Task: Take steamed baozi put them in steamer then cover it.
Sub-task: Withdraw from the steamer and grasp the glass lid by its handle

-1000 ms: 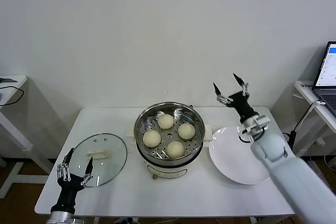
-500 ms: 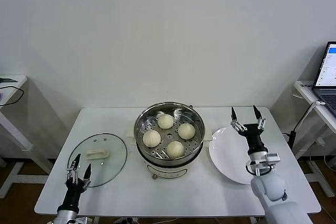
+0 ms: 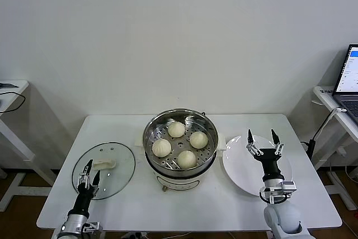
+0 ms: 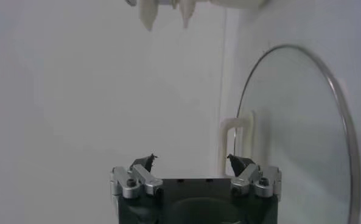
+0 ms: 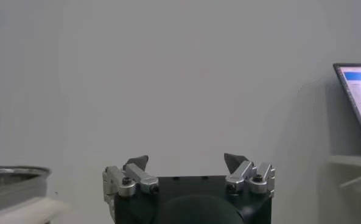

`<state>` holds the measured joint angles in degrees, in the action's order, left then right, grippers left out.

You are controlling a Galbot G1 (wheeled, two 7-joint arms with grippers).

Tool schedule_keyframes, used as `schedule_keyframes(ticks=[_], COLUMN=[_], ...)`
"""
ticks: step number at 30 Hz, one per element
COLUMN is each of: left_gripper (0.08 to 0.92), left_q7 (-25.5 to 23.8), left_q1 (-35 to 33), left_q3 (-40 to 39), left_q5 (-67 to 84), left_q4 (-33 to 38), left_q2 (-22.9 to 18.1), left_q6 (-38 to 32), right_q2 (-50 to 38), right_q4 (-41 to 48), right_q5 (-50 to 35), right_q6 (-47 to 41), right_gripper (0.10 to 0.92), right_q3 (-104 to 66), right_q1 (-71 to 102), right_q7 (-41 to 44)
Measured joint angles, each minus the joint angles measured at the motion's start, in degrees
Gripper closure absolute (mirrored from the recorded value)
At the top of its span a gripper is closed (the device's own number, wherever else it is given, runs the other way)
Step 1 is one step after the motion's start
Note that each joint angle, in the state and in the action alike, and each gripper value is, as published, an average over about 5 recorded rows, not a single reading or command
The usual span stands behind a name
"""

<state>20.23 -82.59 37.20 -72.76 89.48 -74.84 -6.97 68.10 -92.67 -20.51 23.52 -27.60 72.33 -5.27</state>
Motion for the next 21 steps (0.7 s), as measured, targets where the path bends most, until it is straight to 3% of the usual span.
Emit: schedule_keyframes(ticks=[21], left_gripper=[0.177], left_q7=[-0.8], left_q1=[7.3], left_q3=[-1.5], left_q5=[-2.0], left_q4=[-5.7], left_q2=[-0.3], left_q6=[0.4], right_q2=[1.9], right_q4=[0.1], right_q5=[2.0], right_q6=[0.5], right_gripper=[0.203], right_q3=[-1.1], right_q1=[1.6], right_q7=[0.7])
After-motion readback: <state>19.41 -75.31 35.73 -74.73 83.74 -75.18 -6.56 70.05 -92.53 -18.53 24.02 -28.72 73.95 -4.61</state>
